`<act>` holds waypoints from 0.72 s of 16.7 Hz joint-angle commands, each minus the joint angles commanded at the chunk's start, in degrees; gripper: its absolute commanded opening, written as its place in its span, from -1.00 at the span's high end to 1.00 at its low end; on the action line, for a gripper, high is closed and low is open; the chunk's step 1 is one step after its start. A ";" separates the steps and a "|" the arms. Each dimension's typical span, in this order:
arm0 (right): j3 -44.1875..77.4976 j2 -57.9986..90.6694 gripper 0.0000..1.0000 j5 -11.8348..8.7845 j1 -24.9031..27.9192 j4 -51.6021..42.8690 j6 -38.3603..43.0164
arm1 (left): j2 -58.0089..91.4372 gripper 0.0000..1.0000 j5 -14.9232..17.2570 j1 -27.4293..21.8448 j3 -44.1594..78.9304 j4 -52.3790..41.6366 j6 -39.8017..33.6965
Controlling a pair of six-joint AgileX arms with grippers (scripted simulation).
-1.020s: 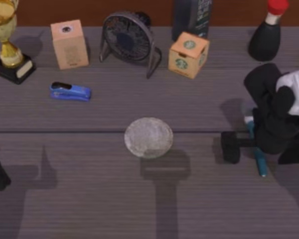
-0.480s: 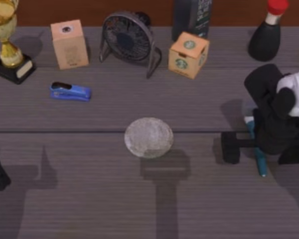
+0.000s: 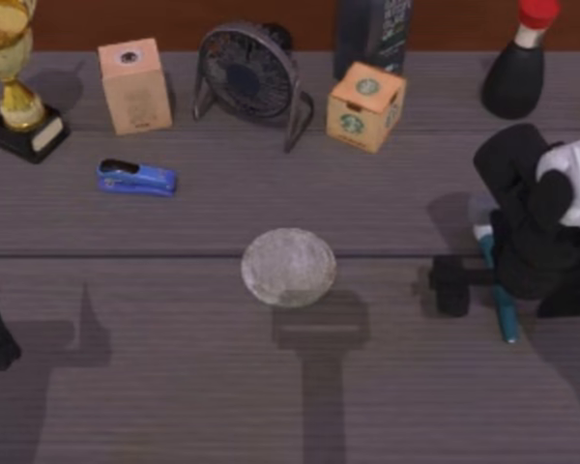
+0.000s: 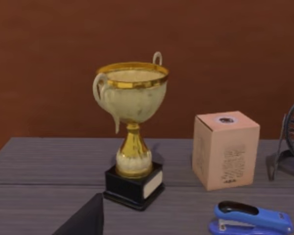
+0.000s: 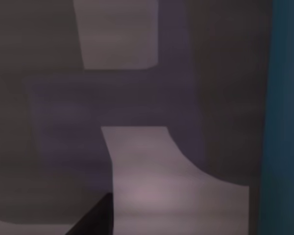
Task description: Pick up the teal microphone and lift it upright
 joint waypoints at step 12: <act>1.45 -3.89 1.00 1.06 0.17 -2.17 -0.58 | 0.00 -1.00 0.00 0.00 0.00 0.00 0.00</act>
